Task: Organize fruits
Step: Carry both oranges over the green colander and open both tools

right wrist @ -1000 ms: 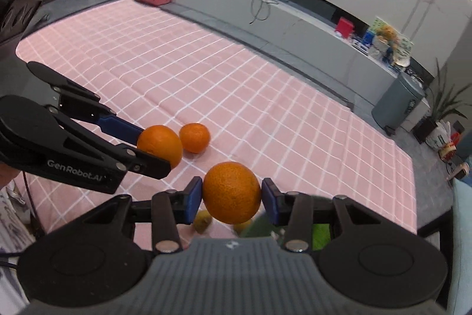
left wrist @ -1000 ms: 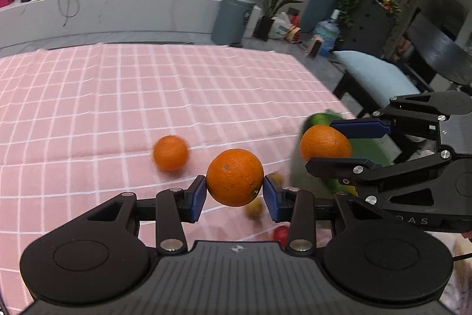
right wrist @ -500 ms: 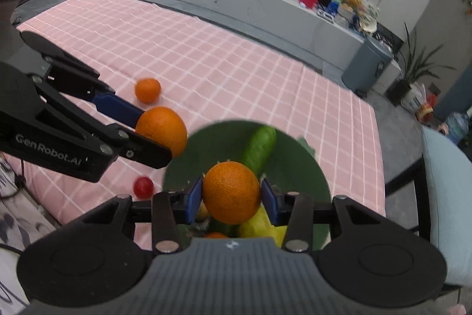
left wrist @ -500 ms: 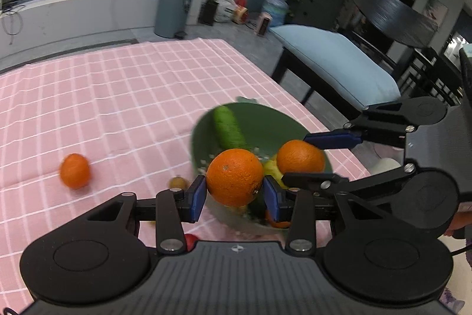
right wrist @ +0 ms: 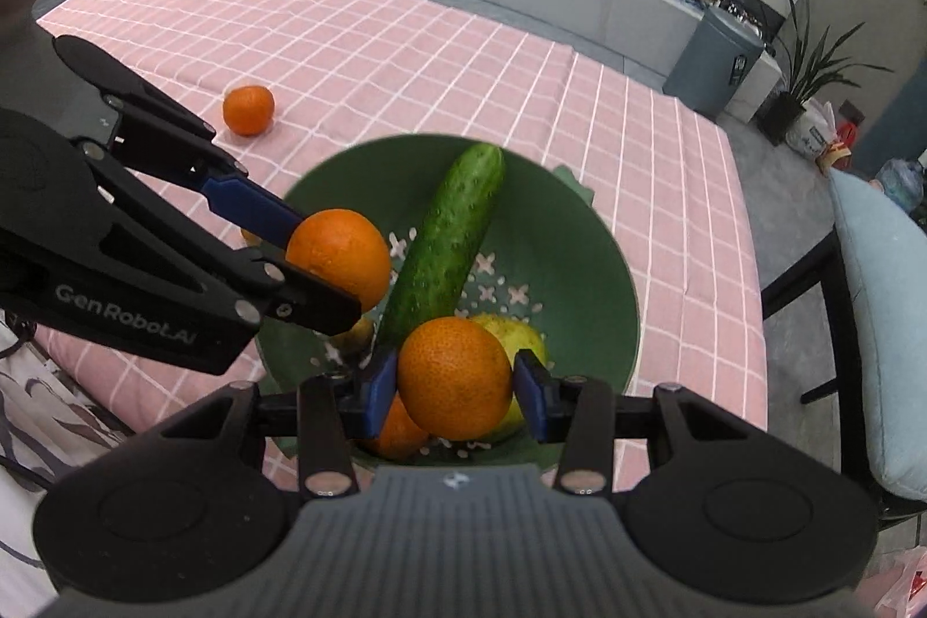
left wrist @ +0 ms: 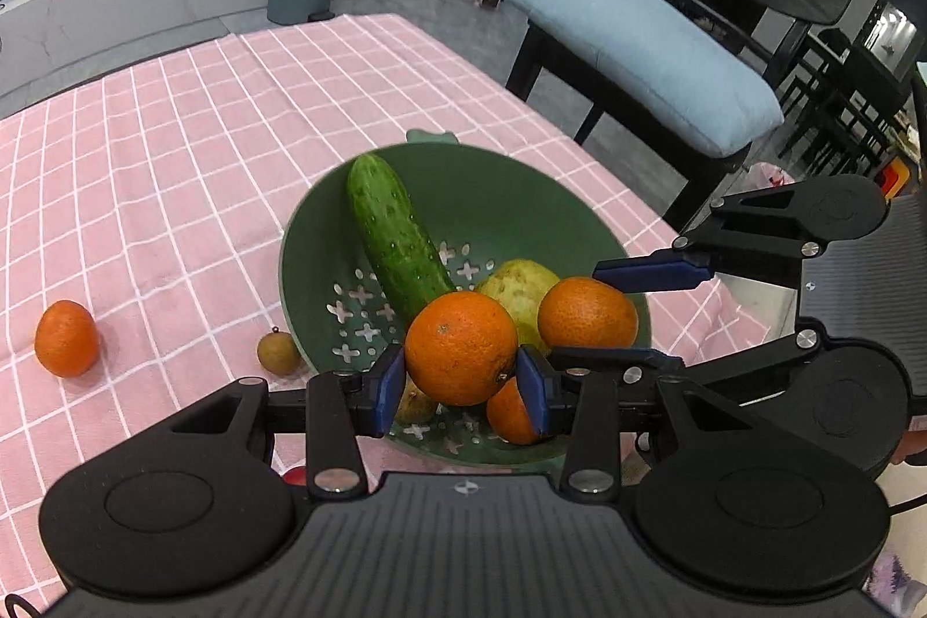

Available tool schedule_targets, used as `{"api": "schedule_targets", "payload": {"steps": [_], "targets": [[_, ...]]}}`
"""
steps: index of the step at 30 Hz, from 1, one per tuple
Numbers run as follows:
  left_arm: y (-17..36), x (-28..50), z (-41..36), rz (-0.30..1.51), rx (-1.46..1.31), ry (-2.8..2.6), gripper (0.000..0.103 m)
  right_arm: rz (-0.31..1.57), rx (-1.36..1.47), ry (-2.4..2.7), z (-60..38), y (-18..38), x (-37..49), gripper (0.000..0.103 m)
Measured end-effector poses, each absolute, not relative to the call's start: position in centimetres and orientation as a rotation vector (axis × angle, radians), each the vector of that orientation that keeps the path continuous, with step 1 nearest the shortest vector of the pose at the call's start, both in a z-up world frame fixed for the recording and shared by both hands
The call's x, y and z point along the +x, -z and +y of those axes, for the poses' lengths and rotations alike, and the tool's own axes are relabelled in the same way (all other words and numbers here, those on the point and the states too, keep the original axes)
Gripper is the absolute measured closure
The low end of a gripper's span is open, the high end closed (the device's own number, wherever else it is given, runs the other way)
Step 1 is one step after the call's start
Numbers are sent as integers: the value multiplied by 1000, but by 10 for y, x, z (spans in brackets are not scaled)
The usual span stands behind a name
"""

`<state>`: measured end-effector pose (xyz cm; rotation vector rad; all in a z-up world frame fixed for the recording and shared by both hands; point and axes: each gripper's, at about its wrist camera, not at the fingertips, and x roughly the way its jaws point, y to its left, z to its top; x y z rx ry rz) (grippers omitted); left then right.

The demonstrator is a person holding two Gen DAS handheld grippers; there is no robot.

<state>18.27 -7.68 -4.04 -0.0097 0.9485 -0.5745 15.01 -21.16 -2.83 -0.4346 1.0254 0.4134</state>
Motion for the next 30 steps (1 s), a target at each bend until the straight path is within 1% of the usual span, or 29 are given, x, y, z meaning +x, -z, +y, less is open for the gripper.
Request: {"api": "schedule_targets", "payload": {"steps": [12, 19, 22, 23, 24, 25, 28, 30], "targets": [[59, 191, -86, 1000, 31, 554, 56, 1074, -401, -410, -216, 44, 156, 62], [62, 190, -91, 995, 75, 553, 56, 1085, -404, -408, -216, 48, 156, 62], [61, 190, -92, 996, 78, 553, 56, 1082, -419, -405, -216, 47, 155, 60], [61, 190, -92, 997, 75, 551, 56, 1078, -425, -402, -216, 45, 155, 55], [61, 189, -91, 994, 74, 546, 53, 1074, -426, -400, -217, 44, 155, 51], [60, 189, -91, 989, 74, 546, 53, 1069, -422, -398, -217, 42, 154, 45], [54, 186, -90, 970, 68, 552, 50, 1054, -425, -394, -217, 35, 152, 42], [49, 183, -88, 953, 63, 553, 45, 1042, -433, -388, -216, 31, 150, 40]]}}
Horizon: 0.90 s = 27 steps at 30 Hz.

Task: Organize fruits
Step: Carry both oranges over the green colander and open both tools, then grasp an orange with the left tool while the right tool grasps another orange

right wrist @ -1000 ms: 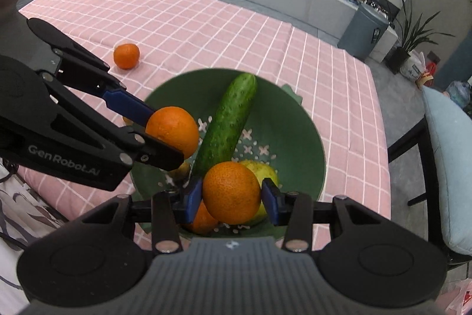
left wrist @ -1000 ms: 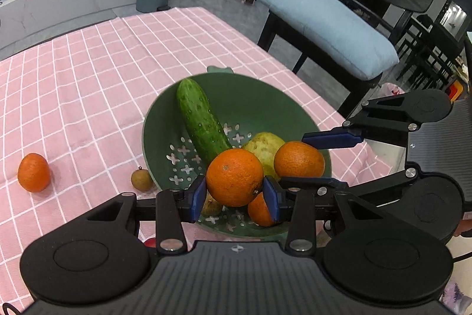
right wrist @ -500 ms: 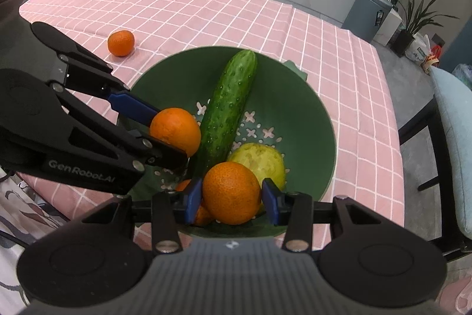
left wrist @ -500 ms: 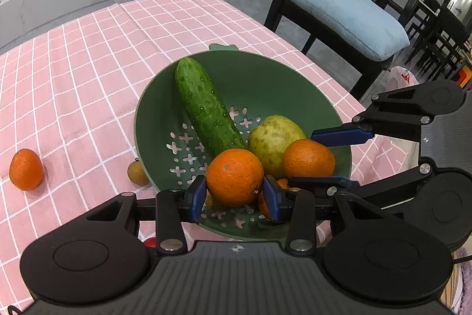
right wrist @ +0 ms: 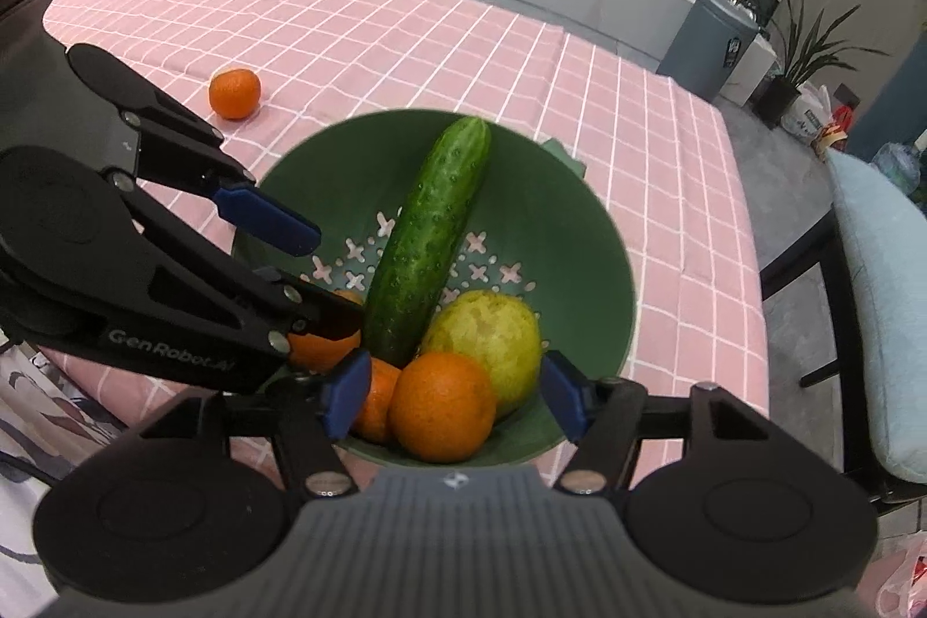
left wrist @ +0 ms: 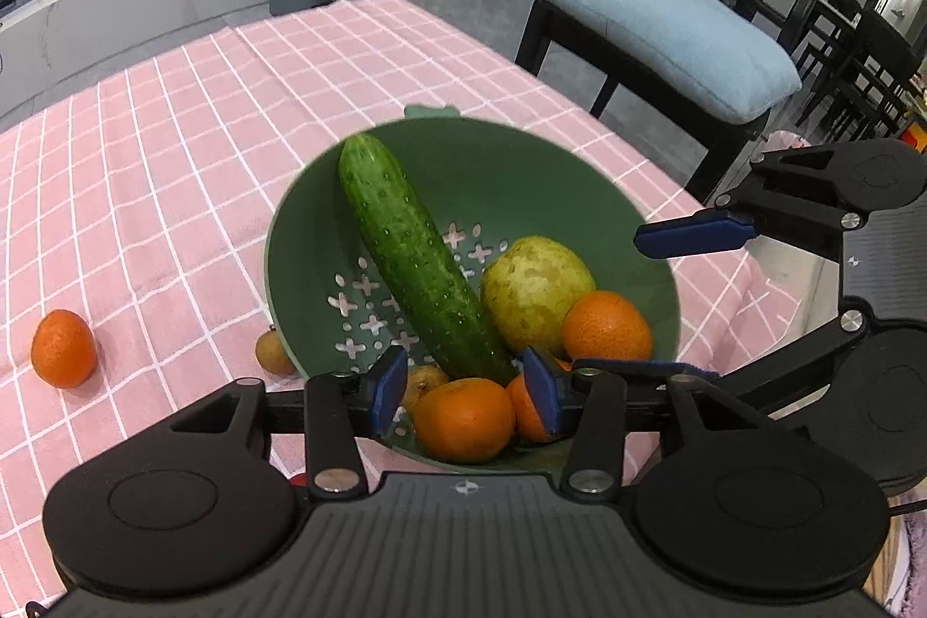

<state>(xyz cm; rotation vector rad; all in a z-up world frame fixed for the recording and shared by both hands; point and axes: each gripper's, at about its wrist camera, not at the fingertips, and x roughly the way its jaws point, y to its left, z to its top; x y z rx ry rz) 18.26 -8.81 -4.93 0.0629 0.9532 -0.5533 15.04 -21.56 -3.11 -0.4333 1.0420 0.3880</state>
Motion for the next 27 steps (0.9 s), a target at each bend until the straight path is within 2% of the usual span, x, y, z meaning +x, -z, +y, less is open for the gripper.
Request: {"api": "schedule_targets", "payload": {"steps": [4, 9, 12, 27], "targets": [[37, 176, -82, 911, 52, 553, 43, 1014, -438, -379, -213, 22, 146, 34], [23, 169, -70, 869, 40, 527, 41, 984, -441, -376, -207, 13, 143, 33], [19, 167, -60, 855, 28, 508, 41, 963, -435, -375, -201, 8, 142, 24], [20, 168, 17, 817, -73, 374, 41, 880, -380, -479, -148, 1, 157, 24]]}}
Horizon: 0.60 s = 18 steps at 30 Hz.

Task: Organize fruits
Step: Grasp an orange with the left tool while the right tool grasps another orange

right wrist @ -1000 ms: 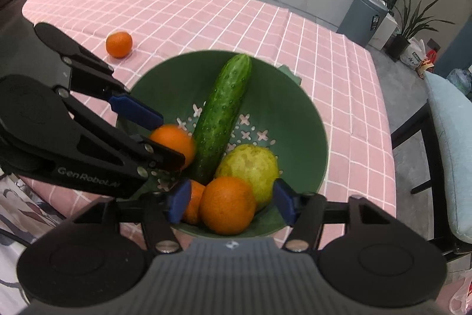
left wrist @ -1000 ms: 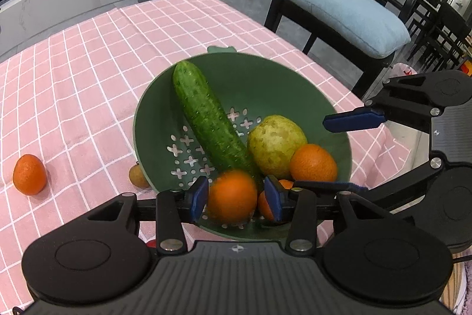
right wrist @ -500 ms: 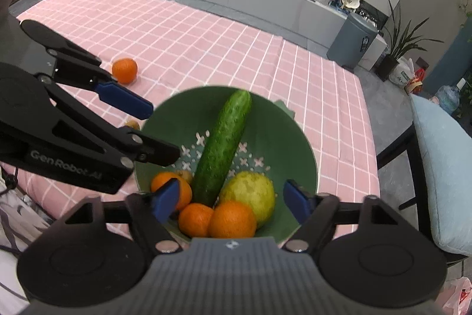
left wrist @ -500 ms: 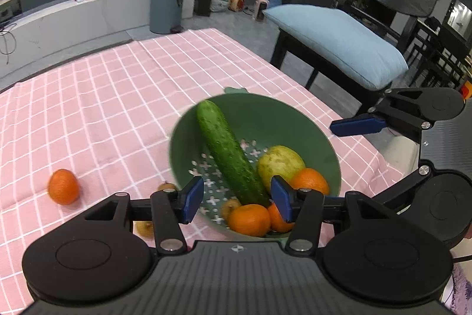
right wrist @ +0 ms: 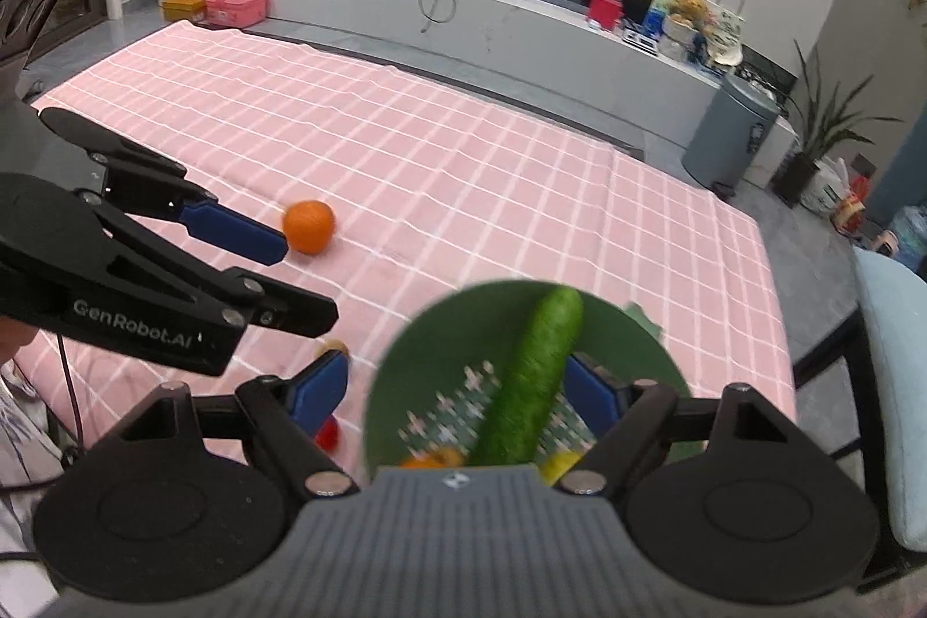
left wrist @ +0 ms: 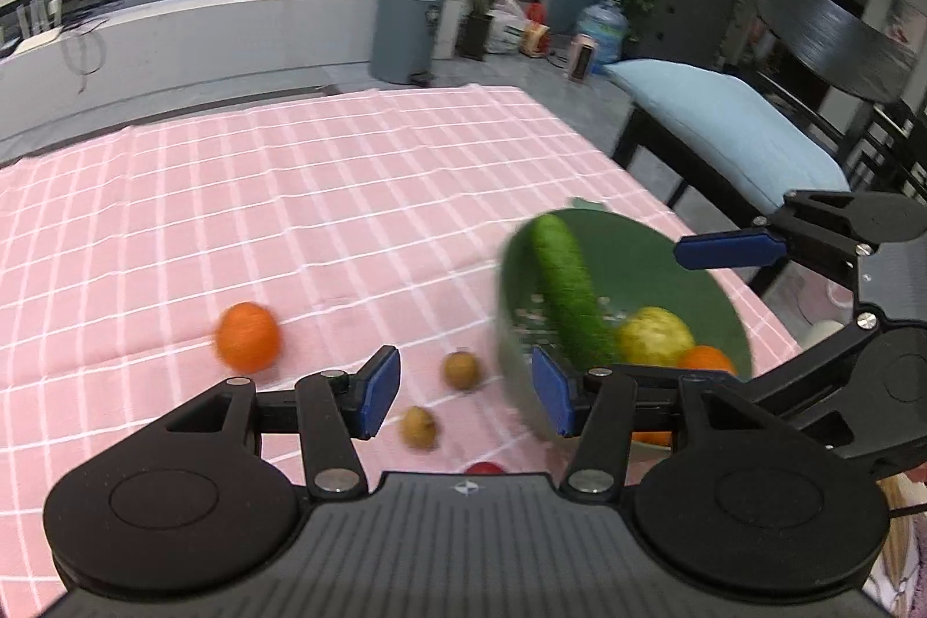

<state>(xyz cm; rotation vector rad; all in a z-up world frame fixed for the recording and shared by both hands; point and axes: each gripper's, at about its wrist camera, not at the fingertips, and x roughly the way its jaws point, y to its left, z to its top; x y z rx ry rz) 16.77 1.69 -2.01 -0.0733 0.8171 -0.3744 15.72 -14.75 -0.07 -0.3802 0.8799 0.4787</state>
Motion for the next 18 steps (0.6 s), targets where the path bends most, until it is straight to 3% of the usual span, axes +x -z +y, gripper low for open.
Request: {"api": "schedule_targets", "payload": {"steps": [12, 18], "targets": [[44, 180, 77, 835, -142, 310, 41, 875, -391, -583, -91, 21, 182, 26], [58, 186, 97, 859, -160, 292, 41, 901, -448, -630, -69, 42, 194, 38]]}}
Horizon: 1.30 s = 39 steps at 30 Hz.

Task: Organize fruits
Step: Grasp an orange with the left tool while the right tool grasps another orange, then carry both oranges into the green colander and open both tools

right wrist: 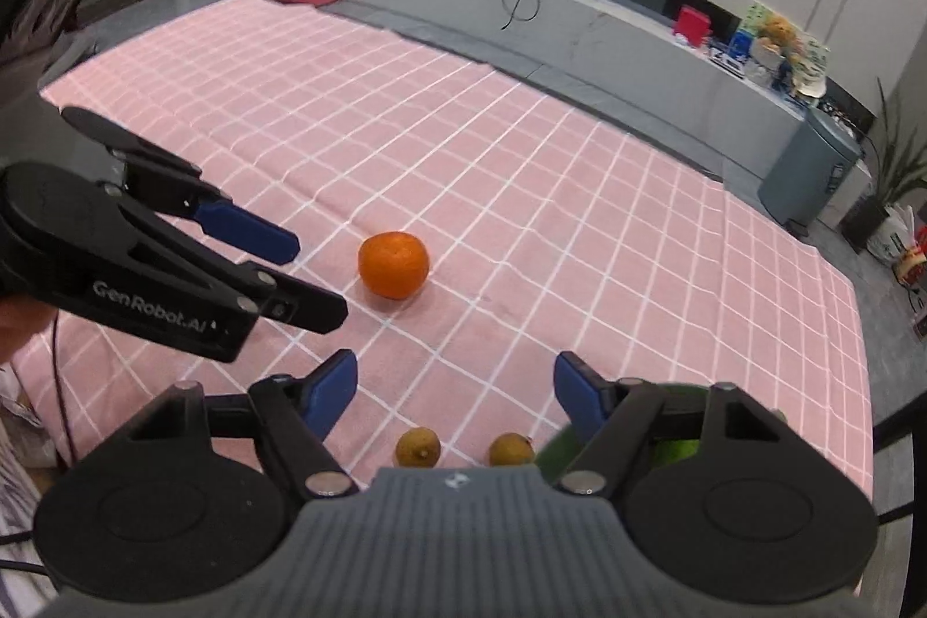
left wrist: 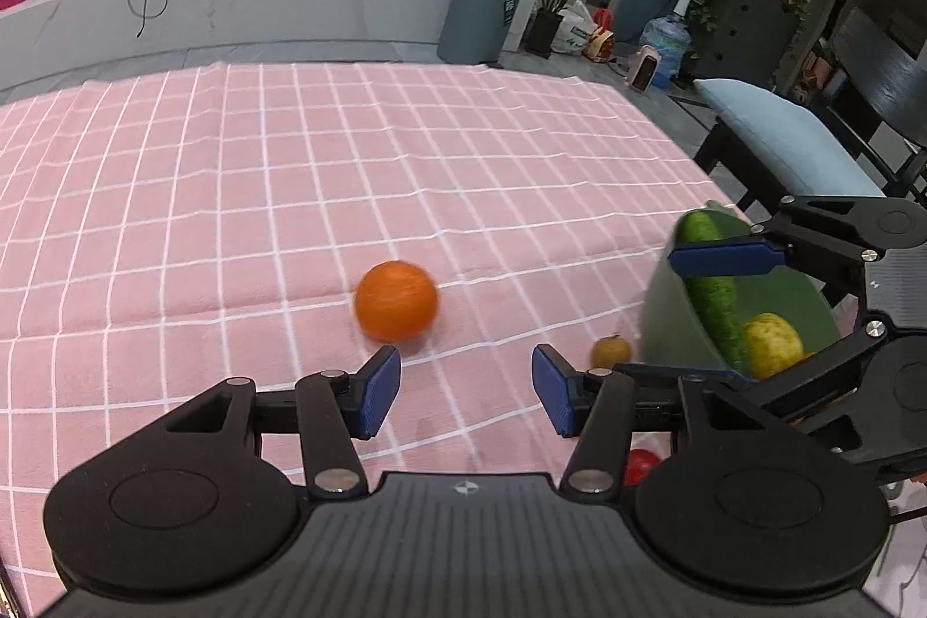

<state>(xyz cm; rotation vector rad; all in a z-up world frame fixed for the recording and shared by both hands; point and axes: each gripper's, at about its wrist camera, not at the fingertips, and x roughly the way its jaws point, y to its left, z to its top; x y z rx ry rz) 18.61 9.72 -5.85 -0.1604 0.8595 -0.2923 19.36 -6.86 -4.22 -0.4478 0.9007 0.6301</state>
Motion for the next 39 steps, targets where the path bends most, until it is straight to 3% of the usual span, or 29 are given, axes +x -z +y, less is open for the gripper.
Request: {"api": "schedule_targets", "payload": {"steps": [5, 8, 12, 18, 20, 22, 27, 39], "targets": [[73, 197, 106, 871, -183, 267, 41, 924, -495, -646, -56, 61, 203, 44], [79, 207, 110, 862, -196, 240, 41, 936, -517, -649, -51, 70, 210, 45], [89, 222, 109, 865, -204, 232, 32, 950, -540, -645, -48, 81, 222, 45], [99, 238, 105, 880, -179, 217, 32, 967, -570, -651, -47, 88, 238, 45], [102, 242, 104, 885, -180, 219, 32, 976, -581, -658, -47, 88, 243, 51], [104, 244, 102, 889, -165, 211, 33, 996, -590, -666, -47, 88, 249, 53], [104, 246, 98, 886, -137, 240, 50, 1046, -605, -702, -45, 85, 252, 61], [81, 208, 87, 863, -66, 224, 52, 1093, -753, -775, -39, 85, 202, 73]]}}
